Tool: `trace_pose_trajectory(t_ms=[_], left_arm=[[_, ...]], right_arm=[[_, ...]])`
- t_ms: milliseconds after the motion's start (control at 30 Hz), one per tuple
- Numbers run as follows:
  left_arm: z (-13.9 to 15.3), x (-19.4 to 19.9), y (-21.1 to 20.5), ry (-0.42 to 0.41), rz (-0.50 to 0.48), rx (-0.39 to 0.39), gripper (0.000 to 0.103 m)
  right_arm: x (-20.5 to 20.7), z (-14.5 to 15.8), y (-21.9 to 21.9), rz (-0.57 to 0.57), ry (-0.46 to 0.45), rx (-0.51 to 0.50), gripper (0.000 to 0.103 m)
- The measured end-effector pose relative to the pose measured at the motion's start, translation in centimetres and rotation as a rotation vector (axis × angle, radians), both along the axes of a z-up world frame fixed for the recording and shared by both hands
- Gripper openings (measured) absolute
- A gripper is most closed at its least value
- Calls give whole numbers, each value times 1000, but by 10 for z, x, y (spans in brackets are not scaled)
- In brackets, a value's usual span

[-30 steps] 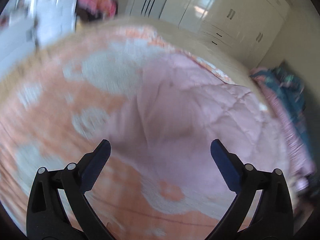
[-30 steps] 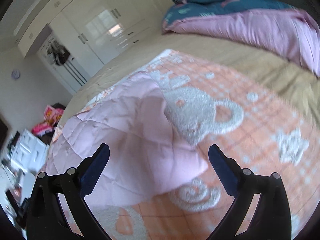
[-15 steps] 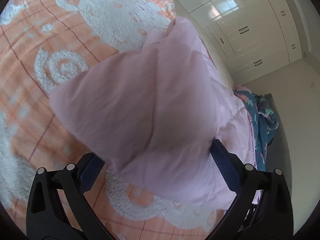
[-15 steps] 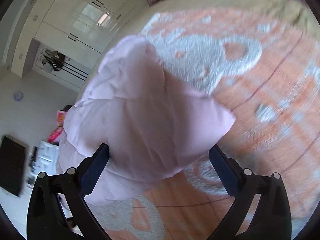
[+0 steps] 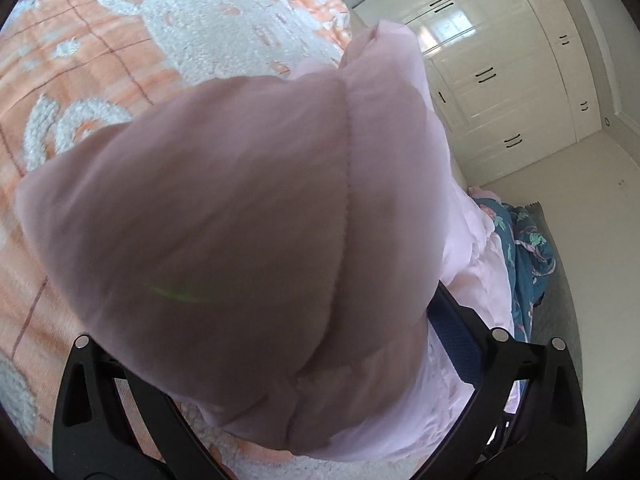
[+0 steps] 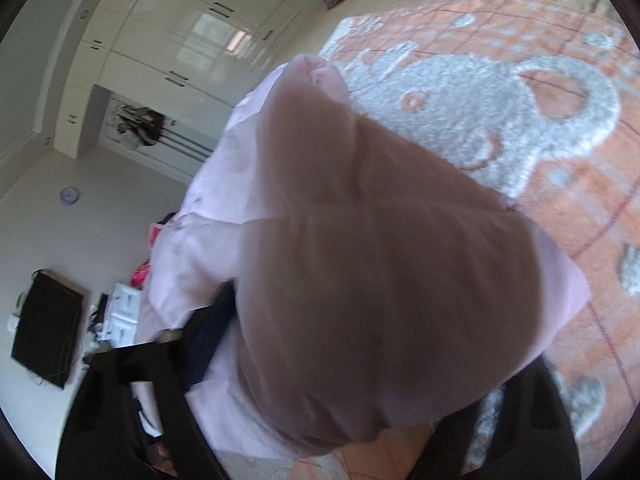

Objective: Fold large clothes
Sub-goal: 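Lift the grasped edge with both tools and fold it over the other half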

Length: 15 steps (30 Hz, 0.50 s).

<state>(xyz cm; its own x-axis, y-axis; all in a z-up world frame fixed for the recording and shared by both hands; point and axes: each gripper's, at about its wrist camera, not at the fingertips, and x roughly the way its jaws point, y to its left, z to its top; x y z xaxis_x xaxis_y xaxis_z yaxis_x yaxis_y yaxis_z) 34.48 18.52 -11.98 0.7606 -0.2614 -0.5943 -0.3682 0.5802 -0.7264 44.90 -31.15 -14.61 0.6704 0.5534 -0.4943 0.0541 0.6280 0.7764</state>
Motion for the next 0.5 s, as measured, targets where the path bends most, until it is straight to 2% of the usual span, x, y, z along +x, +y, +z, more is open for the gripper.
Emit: trace_pose_trajectory(t_ms=[67,133,167,233,300,400,500], left_arm=[[2,2,-1,-8,-8,11,91],[5,2,-2,-20,-11,23,77],[10,2,-4,-24,-17,51,73],[18,3,-11,-32,-27,110,57],[28,2,-18,-43,-39,186,48],[37,3,-25,-52,-51,248,40],[49,4,-32,-61,-60,306,36]], right_arm=[[-1,6,5,5,-20,-21,50],[-1,12,8,13,-38,-46,45],[-1,15,10,18,-48,-66,43],[-1,22,15,26,-68,-110,40],[-2,28,20,34,-86,-155,38],[-3,37,26,52,-117,-218,36],[-6,47,33,65,-151,-273,33]])
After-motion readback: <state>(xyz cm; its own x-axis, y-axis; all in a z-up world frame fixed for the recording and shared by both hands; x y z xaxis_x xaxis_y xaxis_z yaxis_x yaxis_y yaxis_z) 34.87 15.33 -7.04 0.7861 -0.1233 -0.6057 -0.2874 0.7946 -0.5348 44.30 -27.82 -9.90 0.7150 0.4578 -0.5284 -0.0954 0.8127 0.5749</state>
